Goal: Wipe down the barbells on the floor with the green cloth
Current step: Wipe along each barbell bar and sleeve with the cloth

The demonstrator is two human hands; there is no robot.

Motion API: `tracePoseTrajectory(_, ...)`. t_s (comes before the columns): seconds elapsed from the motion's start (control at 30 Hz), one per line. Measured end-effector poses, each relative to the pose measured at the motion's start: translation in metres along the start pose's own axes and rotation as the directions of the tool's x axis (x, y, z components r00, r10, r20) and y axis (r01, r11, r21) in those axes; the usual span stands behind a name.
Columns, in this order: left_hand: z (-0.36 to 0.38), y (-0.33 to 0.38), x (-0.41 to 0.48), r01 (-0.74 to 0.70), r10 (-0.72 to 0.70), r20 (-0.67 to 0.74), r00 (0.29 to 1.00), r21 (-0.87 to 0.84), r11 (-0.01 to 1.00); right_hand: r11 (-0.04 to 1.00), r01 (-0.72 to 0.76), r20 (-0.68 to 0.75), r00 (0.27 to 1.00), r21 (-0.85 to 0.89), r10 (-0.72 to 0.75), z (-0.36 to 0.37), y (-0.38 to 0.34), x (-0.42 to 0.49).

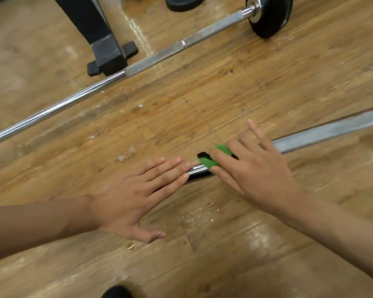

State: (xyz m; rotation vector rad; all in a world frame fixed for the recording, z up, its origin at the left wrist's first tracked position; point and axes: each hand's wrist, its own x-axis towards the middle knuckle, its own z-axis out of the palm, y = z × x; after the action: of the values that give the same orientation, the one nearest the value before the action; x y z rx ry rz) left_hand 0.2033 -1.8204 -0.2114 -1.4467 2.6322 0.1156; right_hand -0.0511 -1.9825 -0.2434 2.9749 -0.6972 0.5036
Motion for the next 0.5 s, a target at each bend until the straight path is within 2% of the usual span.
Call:
tracePoseTrajectory(0.1, 0.000, 0.009, -0.001, 0.003, -0.003, -0.001, 1.000, 0.022, 1.000, 0.982, -0.185, -0.021, 0.983, -0.047, 0.184, -0.015, 0.034, -0.012)
tracePoseTrajectory(0.17, -0.001, 0.015, -0.003, 0.003, -0.003, -0.002, 1.000, 0.033, 0.999, 0.956, -0.288, -0.036, 0.958, -0.052, 0.286, -0.019, 0.024, -0.013)
tracePoseTrajectory(0.23, -0.001, 0.022, -0.005, 0.008, -0.007, -0.009, 1.000, 0.046, 0.999, 0.966, -0.256, -0.038, 0.966, 0.018, 0.257, -0.013, -0.013, -0.008)
tracePoseTrajectory(0.3, -0.002, 0.029, -0.007, 0.002, -0.001, -0.011, 1.000, 0.069, 0.998, 0.990, -0.104, -0.011, 0.994, 0.091, 0.106, -0.007, -0.044, -0.009)
tracePoseTrajectory(0.37, -0.001, 0.035, -0.008, -0.002, 0.003, -0.015, 1.000, 0.076, 0.997, 0.997, 0.004, 0.008, 1.000, 0.081, -0.005, -0.010, -0.040, -0.013)
tracePoseTrajectory(0.43, -0.001, 0.041, -0.009, -0.003, 0.004, -0.006, 1.000, 0.058, 0.998, 0.999, -0.039, 0.018, 0.999, 0.029, 0.038, -0.016, -0.012, -0.025)
tracePoseTrajectory(0.5, 0.000, 0.047, -0.011, -0.003, 0.003, 0.001, 1.000, 0.053, 0.999, 0.980, -0.196, 0.050, 0.979, -0.024, 0.197, -0.028, 0.017, -0.041)
